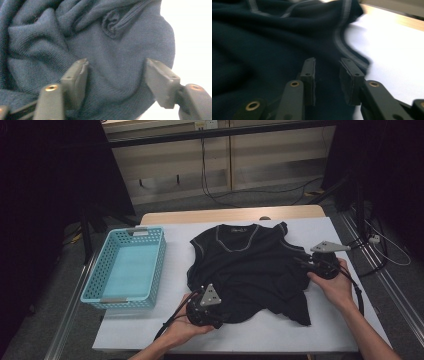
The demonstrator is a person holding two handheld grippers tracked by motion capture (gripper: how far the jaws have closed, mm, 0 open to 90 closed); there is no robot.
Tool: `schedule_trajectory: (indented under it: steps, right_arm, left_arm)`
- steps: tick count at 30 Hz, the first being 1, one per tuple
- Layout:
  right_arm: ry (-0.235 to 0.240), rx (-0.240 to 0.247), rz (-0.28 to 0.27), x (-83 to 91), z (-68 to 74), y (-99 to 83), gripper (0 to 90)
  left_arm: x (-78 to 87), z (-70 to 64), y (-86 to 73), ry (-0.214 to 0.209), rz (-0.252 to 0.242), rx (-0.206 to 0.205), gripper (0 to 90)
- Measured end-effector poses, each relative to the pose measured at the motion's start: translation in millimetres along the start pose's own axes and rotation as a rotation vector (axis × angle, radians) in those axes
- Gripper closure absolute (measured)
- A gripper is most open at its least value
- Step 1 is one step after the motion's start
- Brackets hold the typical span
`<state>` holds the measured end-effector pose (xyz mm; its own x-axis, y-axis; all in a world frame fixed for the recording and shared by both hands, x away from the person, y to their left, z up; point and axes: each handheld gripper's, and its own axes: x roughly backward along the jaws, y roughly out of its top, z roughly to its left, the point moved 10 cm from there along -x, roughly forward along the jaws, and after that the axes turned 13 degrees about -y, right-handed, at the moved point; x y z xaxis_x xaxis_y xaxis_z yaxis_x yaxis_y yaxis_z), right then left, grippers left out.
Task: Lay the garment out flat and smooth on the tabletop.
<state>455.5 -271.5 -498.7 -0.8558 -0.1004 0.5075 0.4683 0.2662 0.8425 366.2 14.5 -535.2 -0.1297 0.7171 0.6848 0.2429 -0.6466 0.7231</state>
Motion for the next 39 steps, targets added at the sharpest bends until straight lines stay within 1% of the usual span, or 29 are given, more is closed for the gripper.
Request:
schedule_trajectory:
  steps: [1, 2, 3, 4, 5, 6, 7, 9, 11, 12, 16, 18, 19, 21, 23, 24, 25, 26, 27, 29, 30, 32, 33, 34, 35, 36, 37, 38, 39]
  right_arm:
    - [0.011, 0.010, -0.002, 3.3, 5.0, -2.0, 62.1]
    - [0.026, 0.020, -0.004, 7.6, 11.6, -4.7, 61.4]
    - [0.042, 0.035, 0.002, 12.9, 18.8, -8.4, 60.1]
    - [0.051, 0.043, -0.003, 16.9, 23.8, -10.3, 58.9]
    - [0.061, 0.050, -0.004, 21.1, 28.5, -12.7, 58.6]
    - [0.070, 0.056, -0.001, 24.1, 31.9, -14.7, 58.2]
    - [0.075, 0.068, -0.002, 27.8, 34.9, -17.3, 57.1]
    - [0.076, 0.085, 0.004, 34.9, 38.5, -23.2, 56.4]
    - [0.090, 0.080, 0.015, 42.3, 39.6, -29.6, 55.3]
    - [0.087, 0.078, 0.019, 45.6, 38.8, -32.2, 54.4]
    - [0.084, 0.078, 0.041, 55.6, 36.6, -44.5, 49.7]
    - [0.093, 0.089, 0.067, 57.4, 38.2, -52.9, 47.9]
    - [0.090, 0.096, 0.082, 57.0, 38.8, -56.4, 46.5]
    - [0.093, 0.099, 0.097, 54.3, 40.7, -59.4, 45.4]
    - [0.094, 0.111, 0.110, 50.8, 43.5, -61.5, 48.7]
    - [0.098, 0.110, 0.116, 49.8, 44.9, -62.1, 54.9]
    - [0.108, 0.111, 0.115, 49.9, 45.9, -61.6, 64.8]
    - [0.110, 0.112, 0.116, 50.1, 45.2, -60.8, 81.2]
    - [0.072, 0.135, 0.133, 49.5, 39.5, -62.0, 84.0]
    - [0.092, 0.110, 0.136, 47.5, 34.4, -61.1, 85.6]
    - [0.066, 0.118, 0.133, 45.8, 29.7, -59.7, 86.3]
    - [0.026, 0.116, 0.132, 42.6, 20.6, -56.4, 87.1]
    - [-0.005, 0.119, 0.130, 40.3, 13.9, -55.1, 87.3]
    - [-0.033, 0.118, 0.128, 37.6, 6.8, -54.5, 87.4]
    - [-0.054, 0.114, 0.132, 36.1, 1.0, -54.5, 87.5]
    - [-0.079, 0.104, 0.132, 34.2, -8.9, -53.6, 87.6]
    - [-0.085, 0.083, 0.129, 33.5, -15.1, -53.0, 87.5]
    - [-0.081, 0.068, 0.133, 33.6, -17.5, -53.8, 87.2]
    - [-0.050, 0.064, 0.129, 33.9, -16.4, -56.1, 86.0]
  left_arm:
    - [0.8, 0.3, -0.1, 0.010, 0.003, -0.005, 44.2]
    - [2.1, 1.6, -0.3, 0.025, 0.004, -0.030, 53.7]
    - [4.0, 2.9, -1.8, 0.035, 0.015, -0.042, 65.2]
    - [4.1, 3.5, -1.7, 0.041, 0.002, -0.048, 70.8]
    - [5.9, 3.6, -2.9, 0.045, 0.014, -0.054, 75.0]
    - [8.3, 2.6, -4.3, 0.046, 0.026, -0.049, 78.9]
    - [11.8, 3.3, -5.7, 0.034, 0.040, -0.038, 80.7]
    - [18.5, 8.4, -8.7, 0.021, 0.046, -0.005, 81.8]
    - [26.2, 13.1, -11.9, 0.024, 0.035, 0.027, 81.9]
    - [30.3, 14.2, -15.5, 0.023, 0.051, 0.028, 81.9]
    - [52.4, 19.8, -25.6, 0.043, 0.013, 0.068, 81.9]
    - [61.8, 25.4, -31.1, 0.057, -0.001, 0.089, 81.8]
    - [65.2, 27.0, -34.0, 0.054, 0.003, 0.096, 81.8]
    - [69.6, 31.1, -38.7, 0.069, -0.004, 0.108, 81.7]
    - [69.8, 34.6, -41.3, 0.078, 0.005, 0.114, 81.5]
    - [69.4, 37.2, -42.0, 0.093, 0.015, 0.112, 81.4]
    - [67.4, 39.4, -42.1, 0.105, 0.012, 0.118, 81.3]
    - [66.2, 42.4, -42.4, 0.120, 0.019, 0.115, 81.2]
    - [66.3, 44.1, -42.0, 0.125, 0.022, 0.108, 81.3]
    - [66.6, 49.2, -40.9, 0.129, 0.017, 0.114, 81.2]
    - [66.6, 52.2, -39.8, 0.137, 0.005, 0.123, 81.2]
    - [66.9, 56.6, -39.0, 0.140, 0.004, 0.127, 81.1]
    - [66.8, 58.3, -39.0, 0.142, 0.005, 0.123, 81.1]
    - [66.4, 59.2, -38.6, 0.138, -0.001, 0.125, 80.9]
    - [66.6, 61.7, -38.3, 0.144, -0.008, 0.132, 80.8]
    - [66.6, 62.6, -37.8, 0.138, -0.015, 0.137, 80.5]
    - [67.0, 63.4, -37.4, 0.140, -0.019, 0.134, 80.2]
    - [67.4, 62.9, -36.3, 0.136, -0.028, 0.142, 79.6]
    - [68.2, 62.5, -35.6, 0.133, -0.033, 0.140, 78.0]
